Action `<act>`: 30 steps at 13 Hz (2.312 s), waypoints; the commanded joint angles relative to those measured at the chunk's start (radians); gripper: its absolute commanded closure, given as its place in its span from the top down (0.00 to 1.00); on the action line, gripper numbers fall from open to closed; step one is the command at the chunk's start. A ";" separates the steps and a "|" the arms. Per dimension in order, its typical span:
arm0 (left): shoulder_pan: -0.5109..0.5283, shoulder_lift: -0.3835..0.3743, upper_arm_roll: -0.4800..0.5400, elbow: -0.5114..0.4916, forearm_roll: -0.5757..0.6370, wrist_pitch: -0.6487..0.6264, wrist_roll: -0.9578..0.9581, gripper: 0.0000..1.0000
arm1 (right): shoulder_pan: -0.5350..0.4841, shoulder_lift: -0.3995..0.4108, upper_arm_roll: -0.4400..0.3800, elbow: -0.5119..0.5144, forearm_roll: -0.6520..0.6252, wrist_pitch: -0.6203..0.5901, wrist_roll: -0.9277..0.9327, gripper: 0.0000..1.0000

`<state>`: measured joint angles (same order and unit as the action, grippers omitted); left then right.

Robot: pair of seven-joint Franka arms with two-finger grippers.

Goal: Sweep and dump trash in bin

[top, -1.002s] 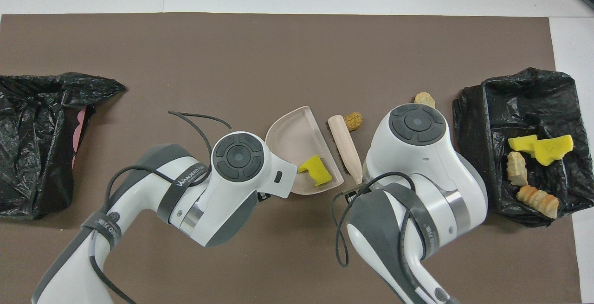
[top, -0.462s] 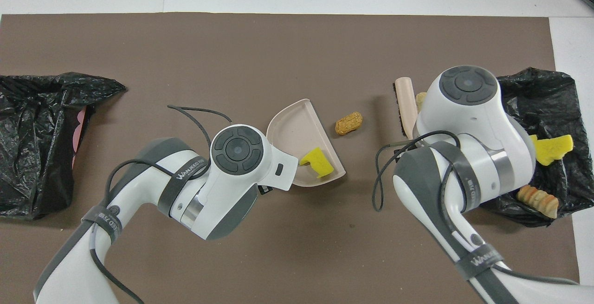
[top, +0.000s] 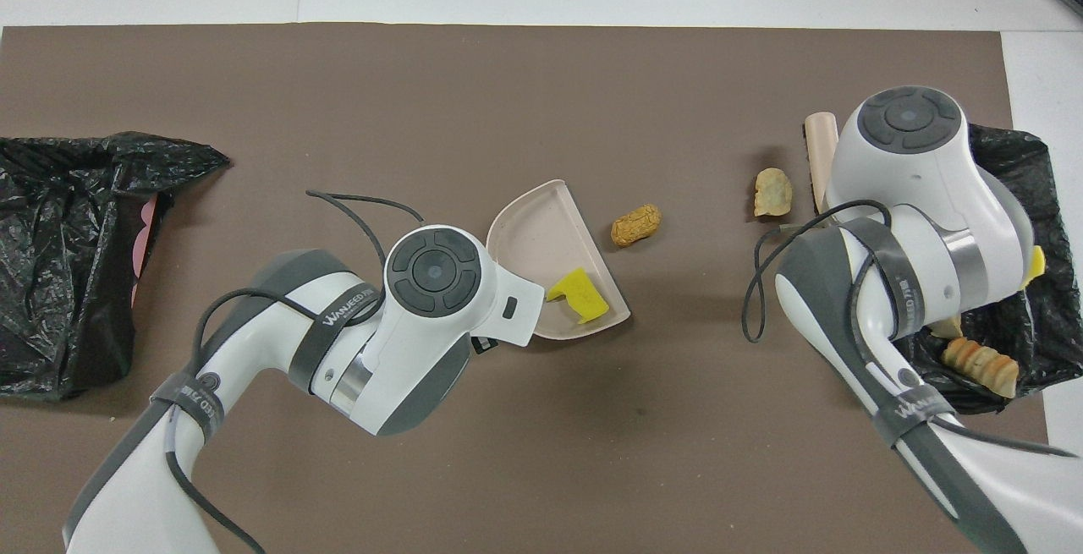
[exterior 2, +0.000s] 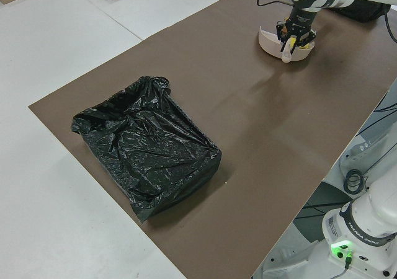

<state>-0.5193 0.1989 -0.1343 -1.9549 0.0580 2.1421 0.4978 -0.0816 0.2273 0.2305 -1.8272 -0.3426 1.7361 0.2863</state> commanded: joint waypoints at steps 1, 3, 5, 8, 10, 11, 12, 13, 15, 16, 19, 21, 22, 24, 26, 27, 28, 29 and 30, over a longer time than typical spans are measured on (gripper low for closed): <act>-0.010 0.005 0.008 0.021 -0.006 -0.022 -0.010 0.00 | -0.036 0.043 0.021 0.000 -0.027 0.040 0.016 0.00; -0.010 0.005 0.007 0.019 -0.006 -0.024 -0.012 0.00 | -0.038 0.061 0.023 -0.012 -0.024 0.052 0.010 0.00; -0.010 0.004 0.007 0.014 -0.006 -0.024 -0.012 0.00 | -0.008 0.058 0.033 -0.041 0.009 0.048 0.002 0.00; -0.010 0.002 0.007 0.011 -0.006 -0.024 -0.012 0.00 | 0.069 0.035 0.067 -0.055 0.117 0.005 -0.102 0.00; -0.010 -0.001 0.007 0.007 -0.006 -0.028 -0.010 0.00 | 0.149 0.008 0.075 -0.084 0.181 0.002 -0.102 0.00; -0.010 -0.003 0.007 0.005 -0.006 -0.031 -0.010 0.00 | 0.187 -0.009 0.076 -0.098 0.213 0.000 -0.102 0.00; -0.010 -0.006 0.007 -0.004 -0.006 -0.028 -0.007 0.00 | 0.222 -0.020 0.076 -0.109 0.246 0.000 -0.104 0.00; -0.010 -0.009 0.007 -0.010 -0.006 -0.022 -0.005 0.00 | 0.250 -0.026 0.076 -0.107 0.276 0.000 -0.107 0.00; -0.010 -0.013 0.007 -0.027 -0.006 -0.010 -0.001 0.00 | 0.279 -0.025 0.076 -0.096 0.318 0.016 -0.116 0.00; -0.010 -0.015 0.007 -0.032 -0.006 -0.004 0.002 0.00 | 0.284 -0.026 0.076 -0.090 0.329 0.019 -0.130 0.00; -0.004 -0.015 0.007 -0.039 -0.006 0.021 0.037 0.00 | 0.266 -0.077 0.075 -0.066 0.347 0.000 -0.243 0.00; 0.021 -0.012 0.005 -0.039 -0.010 0.027 0.085 0.00 | 0.266 -0.137 0.075 -0.067 0.366 -0.042 -0.266 0.00; 0.031 -0.009 0.005 -0.039 -0.027 0.038 0.103 0.00 | 0.267 -0.160 0.075 -0.067 0.369 -0.059 -0.262 0.00; 0.057 -0.004 0.005 -0.038 -0.061 0.062 0.149 0.00 | 0.269 -0.190 0.073 -0.067 0.392 -0.105 -0.233 0.00; 0.077 0.000 0.007 -0.033 -0.119 0.079 0.223 0.00 | 0.272 -0.209 0.073 -0.079 0.402 -0.116 -0.126 0.00; 0.111 0.000 0.005 -0.033 -0.150 0.094 0.273 0.00 | 0.281 -0.220 0.075 -0.090 0.408 -0.113 -0.036 0.00; 0.125 -0.001 0.005 -0.027 -0.173 0.093 0.316 0.00 | 0.284 -0.233 0.075 -0.110 0.416 -0.107 0.020 0.00; 0.140 -0.001 0.005 -0.021 -0.191 0.091 0.358 0.00 | 0.293 -0.250 0.075 -0.138 0.450 -0.083 0.046 0.00; 0.162 -0.001 0.005 -0.015 -0.211 0.088 0.389 0.00 | 0.310 -0.266 0.075 -0.161 0.468 -0.043 0.083 0.00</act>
<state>-0.3906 0.2087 -0.1233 -1.9712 -0.1110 2.2143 0.8191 0.2133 0.0213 0.3051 -1.9175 0.0781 1.6355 0.3054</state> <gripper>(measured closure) 0.692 0.744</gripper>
